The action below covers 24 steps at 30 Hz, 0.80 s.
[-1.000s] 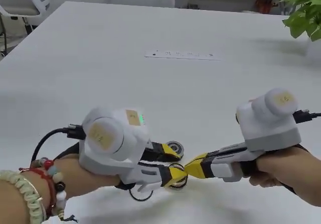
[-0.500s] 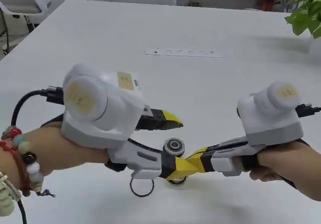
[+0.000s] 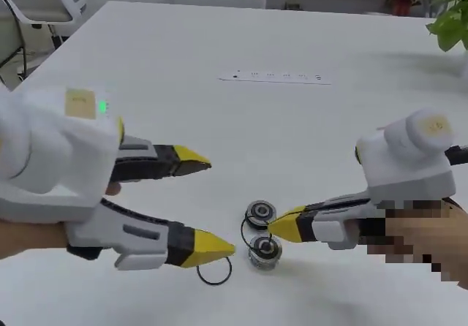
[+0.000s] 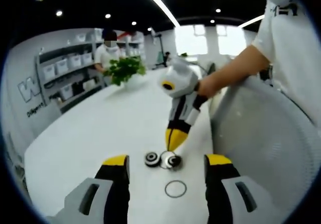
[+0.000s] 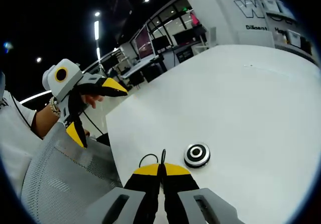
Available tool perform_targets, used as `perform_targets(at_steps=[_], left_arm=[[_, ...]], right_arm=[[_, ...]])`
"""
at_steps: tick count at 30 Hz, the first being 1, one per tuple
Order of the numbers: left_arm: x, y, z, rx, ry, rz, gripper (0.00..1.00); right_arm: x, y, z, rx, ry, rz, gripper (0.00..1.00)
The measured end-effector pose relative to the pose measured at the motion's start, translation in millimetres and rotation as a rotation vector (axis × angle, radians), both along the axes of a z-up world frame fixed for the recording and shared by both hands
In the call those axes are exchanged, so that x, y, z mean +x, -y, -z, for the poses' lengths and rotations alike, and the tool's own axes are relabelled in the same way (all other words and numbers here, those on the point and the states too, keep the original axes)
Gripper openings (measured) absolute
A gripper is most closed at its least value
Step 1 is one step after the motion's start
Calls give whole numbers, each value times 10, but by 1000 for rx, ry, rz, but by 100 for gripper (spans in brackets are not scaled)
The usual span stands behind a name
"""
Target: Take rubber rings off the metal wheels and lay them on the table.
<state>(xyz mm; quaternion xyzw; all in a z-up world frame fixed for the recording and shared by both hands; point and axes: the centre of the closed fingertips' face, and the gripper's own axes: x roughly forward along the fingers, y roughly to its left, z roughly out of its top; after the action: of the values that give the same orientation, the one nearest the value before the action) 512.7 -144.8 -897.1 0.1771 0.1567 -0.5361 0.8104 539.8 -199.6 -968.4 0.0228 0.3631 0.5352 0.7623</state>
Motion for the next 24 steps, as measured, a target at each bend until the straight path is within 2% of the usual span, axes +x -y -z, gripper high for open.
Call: perform_targets(at_steps=[6,11,15,24], left_arm=[[-34,-209,5,11,3,-60,66],[-69,-310,20,-20,-9,-111,68],[-108,-396,74,-36,-26,-152,70],[-174,-563,227,-33,-56,-229,72]], right_arm=[[-6,-29,-48,21,1,8,0],[-29,-80,-105,48,-2,2,0],[-60,-116,-131,61,-5,-6,0],[-124,-183,-128,77,-18,-26,0]])
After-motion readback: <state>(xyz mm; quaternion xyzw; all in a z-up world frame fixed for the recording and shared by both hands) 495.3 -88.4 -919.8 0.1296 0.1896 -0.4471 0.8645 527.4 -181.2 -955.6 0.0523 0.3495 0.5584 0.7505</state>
